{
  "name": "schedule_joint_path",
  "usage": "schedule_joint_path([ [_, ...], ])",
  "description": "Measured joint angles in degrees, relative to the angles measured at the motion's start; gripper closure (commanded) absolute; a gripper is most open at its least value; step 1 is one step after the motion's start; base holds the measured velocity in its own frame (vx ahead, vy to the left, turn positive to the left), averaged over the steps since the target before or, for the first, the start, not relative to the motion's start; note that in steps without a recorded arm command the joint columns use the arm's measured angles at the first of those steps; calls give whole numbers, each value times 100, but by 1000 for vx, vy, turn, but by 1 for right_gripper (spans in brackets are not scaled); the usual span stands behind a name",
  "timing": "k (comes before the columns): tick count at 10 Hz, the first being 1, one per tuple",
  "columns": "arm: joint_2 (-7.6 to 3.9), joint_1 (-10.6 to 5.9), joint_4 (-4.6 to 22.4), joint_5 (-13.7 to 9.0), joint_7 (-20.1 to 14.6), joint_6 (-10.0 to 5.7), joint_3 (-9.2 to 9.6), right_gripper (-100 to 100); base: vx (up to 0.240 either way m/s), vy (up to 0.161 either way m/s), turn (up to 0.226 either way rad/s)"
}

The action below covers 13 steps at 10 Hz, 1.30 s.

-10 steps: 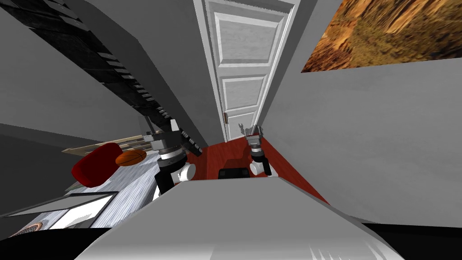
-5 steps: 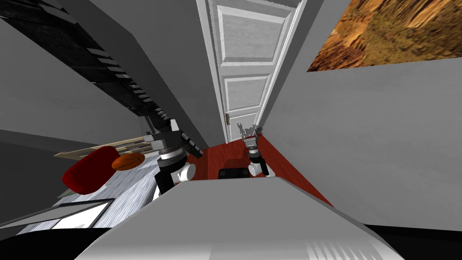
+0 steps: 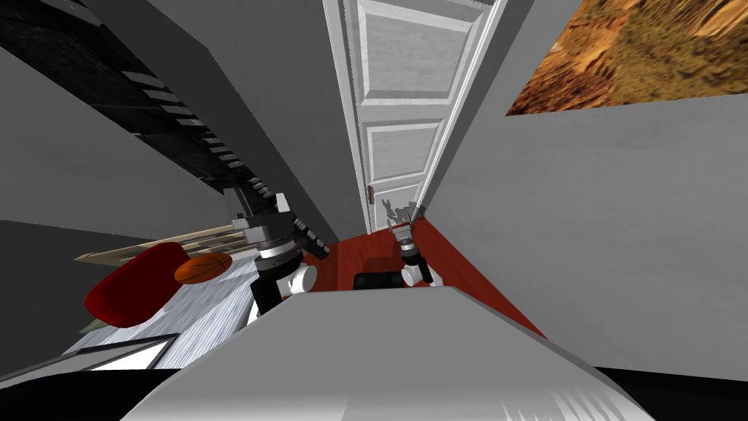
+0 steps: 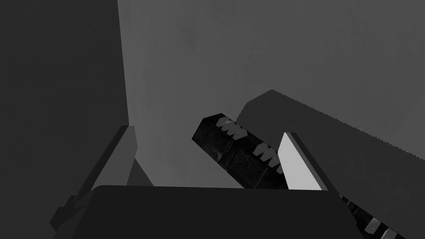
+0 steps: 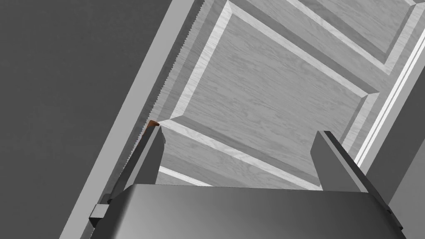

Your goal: Pull the door open

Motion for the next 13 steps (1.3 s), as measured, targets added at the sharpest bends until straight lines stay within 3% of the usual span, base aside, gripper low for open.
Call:
schedule_joint_path([
  [13, -576, -664, 1552, -970, -1464, -442, 1039, -100, 99, 77, -8],
])
